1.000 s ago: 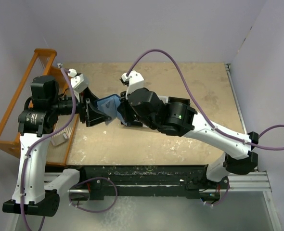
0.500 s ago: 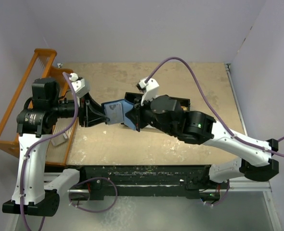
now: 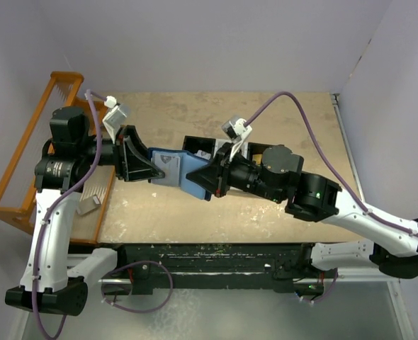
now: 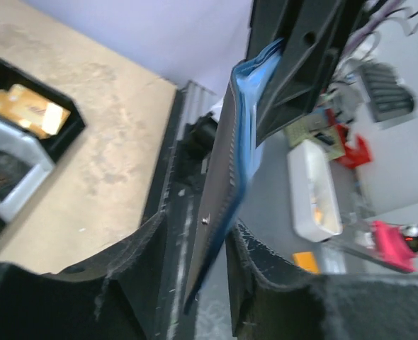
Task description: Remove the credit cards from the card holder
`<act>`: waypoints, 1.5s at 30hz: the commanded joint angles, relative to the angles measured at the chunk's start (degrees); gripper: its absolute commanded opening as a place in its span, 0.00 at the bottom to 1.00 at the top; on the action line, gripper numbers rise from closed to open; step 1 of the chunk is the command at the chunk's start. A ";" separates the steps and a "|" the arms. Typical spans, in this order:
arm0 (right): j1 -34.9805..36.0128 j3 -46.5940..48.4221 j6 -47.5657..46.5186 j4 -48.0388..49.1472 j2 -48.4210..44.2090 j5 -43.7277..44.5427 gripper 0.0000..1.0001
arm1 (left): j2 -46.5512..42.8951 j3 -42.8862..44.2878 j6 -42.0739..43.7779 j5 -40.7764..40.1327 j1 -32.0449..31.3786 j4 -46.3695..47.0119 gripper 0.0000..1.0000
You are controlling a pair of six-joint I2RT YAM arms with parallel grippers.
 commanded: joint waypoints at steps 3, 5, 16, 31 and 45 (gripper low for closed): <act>-3.91 -1.71 1.33 8.62 -2.33 -10.72 0.00 | -1.06 -2.83 -19.71 10.36 -0.01 16.60 0.48; -5.34 -1.71 2.25 8.90 -1.93 -13.65 0.00 | -1.59 -3.54 -21.39 10.33 -0.01 17.95 0.49; -11.58 -7.12 8.77 17.11 -5.20 -30.41 0.00 | -1.80 -8.69 -36.97 7.81 -0.01 31.97 0.17; -14.16 -9.25 11.69 20.97 -4.61 -35.67 0.00 | -2.49 -9.30 -39.34 8.11 -0.01 33.78 0.36; -15.33 -8.03 12.99 22.44 0.18 -38.81 0.00 | -3.35 -11.27 -43.80 7.75 -0.06 39.05 0.50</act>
